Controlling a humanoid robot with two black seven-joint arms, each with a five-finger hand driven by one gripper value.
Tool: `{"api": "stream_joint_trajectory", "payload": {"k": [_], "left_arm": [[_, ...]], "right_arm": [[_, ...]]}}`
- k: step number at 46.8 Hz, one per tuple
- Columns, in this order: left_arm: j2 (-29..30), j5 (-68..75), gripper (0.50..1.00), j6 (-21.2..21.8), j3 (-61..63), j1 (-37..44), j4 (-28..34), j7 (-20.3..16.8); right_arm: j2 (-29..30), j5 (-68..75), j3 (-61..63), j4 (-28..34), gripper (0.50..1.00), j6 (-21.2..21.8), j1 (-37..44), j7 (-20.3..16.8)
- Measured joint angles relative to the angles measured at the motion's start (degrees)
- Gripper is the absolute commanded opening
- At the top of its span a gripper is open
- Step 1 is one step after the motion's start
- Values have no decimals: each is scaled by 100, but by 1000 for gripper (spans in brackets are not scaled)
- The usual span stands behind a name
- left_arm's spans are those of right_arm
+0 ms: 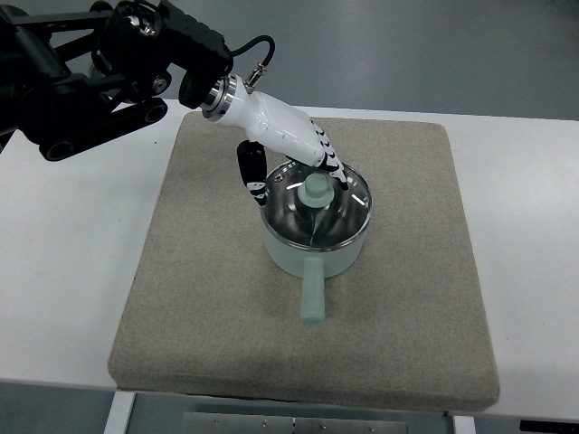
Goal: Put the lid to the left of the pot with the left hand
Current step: 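Lower the left hand and position fingers around the green lid knob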
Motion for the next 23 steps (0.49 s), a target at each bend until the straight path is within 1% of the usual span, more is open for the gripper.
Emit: {"api": "stream_joint_trajectory", "payload": {"k": [10,19,21,23], "left_arm": [[-52,-71,973,25,-9,0,99,0],[-192,-73,932,47,-9,7,240,0],[-221,-71,902,48,-9,8,246,-1],[-235,-69,894,59,-12,8,249,0]], "right_arm": [[0,0,0,0,924,1,0,0],[0,0,0,0,924,2,0,0],[0,0,0,0,924,2,0,0],[0,0,0,0,924,1,0,0]]}}
